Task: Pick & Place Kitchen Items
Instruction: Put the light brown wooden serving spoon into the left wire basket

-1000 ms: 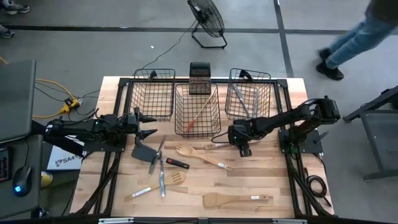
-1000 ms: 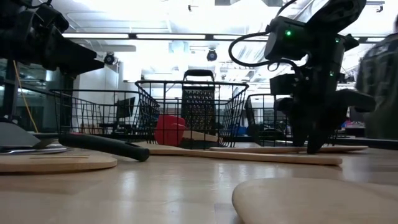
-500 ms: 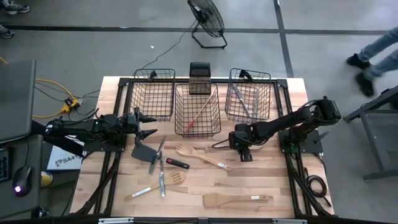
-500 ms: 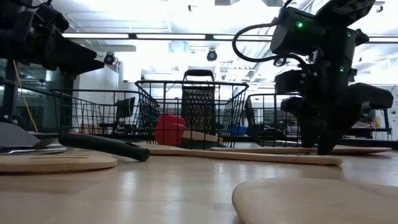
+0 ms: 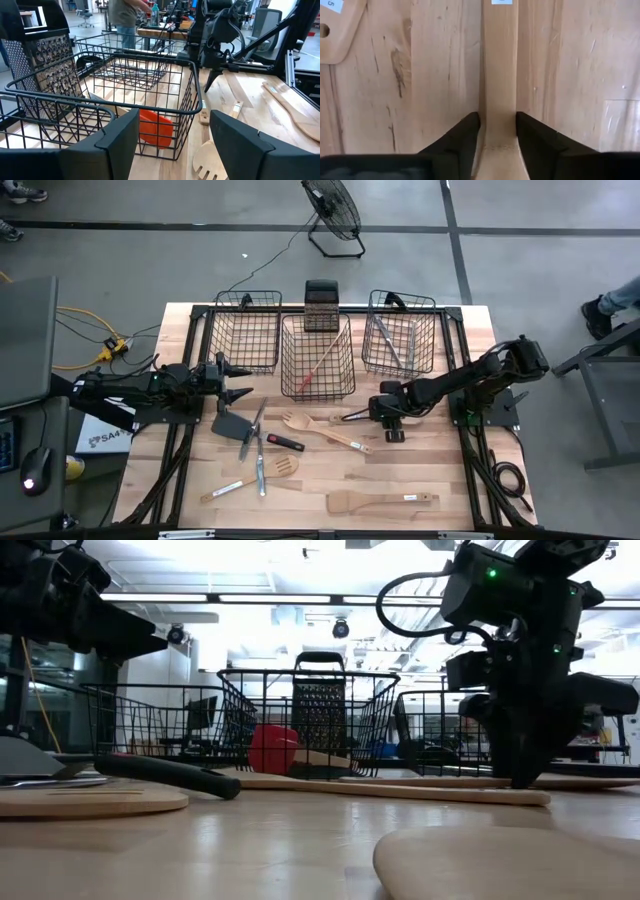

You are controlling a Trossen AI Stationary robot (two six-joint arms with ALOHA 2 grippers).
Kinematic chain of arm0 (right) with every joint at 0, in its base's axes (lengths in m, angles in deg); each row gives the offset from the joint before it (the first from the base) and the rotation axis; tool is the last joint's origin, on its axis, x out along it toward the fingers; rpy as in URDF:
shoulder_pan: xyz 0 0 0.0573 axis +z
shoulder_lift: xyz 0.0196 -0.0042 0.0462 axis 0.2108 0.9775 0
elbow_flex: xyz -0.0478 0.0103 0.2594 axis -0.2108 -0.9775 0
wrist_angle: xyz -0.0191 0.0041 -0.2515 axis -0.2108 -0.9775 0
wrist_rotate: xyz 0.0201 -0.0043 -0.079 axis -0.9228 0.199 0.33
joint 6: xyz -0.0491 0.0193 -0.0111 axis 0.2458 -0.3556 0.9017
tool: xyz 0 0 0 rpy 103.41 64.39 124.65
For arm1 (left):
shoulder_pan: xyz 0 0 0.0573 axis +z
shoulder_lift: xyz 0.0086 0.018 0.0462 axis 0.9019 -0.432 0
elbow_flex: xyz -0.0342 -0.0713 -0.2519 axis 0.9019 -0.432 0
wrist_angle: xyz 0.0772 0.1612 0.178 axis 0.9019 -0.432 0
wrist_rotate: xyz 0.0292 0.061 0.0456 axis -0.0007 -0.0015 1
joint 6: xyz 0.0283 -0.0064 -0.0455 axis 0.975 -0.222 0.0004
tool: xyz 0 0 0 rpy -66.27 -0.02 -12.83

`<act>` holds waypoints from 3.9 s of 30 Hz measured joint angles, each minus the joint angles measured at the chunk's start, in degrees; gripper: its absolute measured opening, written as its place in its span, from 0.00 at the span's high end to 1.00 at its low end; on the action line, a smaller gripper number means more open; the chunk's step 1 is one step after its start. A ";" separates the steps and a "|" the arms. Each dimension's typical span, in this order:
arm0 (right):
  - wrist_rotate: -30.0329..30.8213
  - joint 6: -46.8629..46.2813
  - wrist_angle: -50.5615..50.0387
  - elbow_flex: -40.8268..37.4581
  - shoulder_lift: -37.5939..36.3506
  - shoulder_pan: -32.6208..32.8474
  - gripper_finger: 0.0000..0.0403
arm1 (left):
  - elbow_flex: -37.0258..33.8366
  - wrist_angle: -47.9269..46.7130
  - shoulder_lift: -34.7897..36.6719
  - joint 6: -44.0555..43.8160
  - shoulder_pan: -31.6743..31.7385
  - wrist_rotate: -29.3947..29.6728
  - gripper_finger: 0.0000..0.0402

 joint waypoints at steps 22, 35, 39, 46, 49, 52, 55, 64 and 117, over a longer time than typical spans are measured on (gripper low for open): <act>-7.41 -3.76 -5.30 -0.30 -7.07 2.50 0.82 | 0.02 0.00 0.00 -0.02 -0.02 -0.02 0.41; -1.22 -2.93 -6.69 -0.20 -23.83 7.23 0.82 | 0.01 0.01 -0.01 -0.01 -0.01 -0.01 0.41; 2.28 -1.66 -1.96 -0.17 -27.76 7.79 0.82 | 0.00 0.02 0.00 -0.02 0.00 0.00 0.41; 3.91 4.51 13.18 -0.11 -28.33 7.67 0.82 | 0.00 0.00 -0.02 -0.02 0.00 0.00 0.41; 4.62 6.98 19.73 -0.05 -26.78 7.01 0.82 | 0.00 0.02 0.00 0.22 -0.02 0.25 0.41; 4.85 8.90 24.83 -0.05 -25.09 6.04 0.82 | 0.00 0.08 -0.01 1.38 -0.02 2.15 0.41; 4.77 9.58 27.80 -0.07 -23.63 4.98 0.82 | 0.00 0.11 -0.01 1.15 -0.02 2.43 0.41; 3.49 9.81 32.75 -0.07 -21.62 2.57 0.82 | -0.17 3.25 -0.02 0.93 -0.01 5.76 0.41; -10.95 15.22 62.66 0.02 -14.30 -10.84 0.82 | 41.89 44.29 -68.70 10.37 0.00 -8.46 0.41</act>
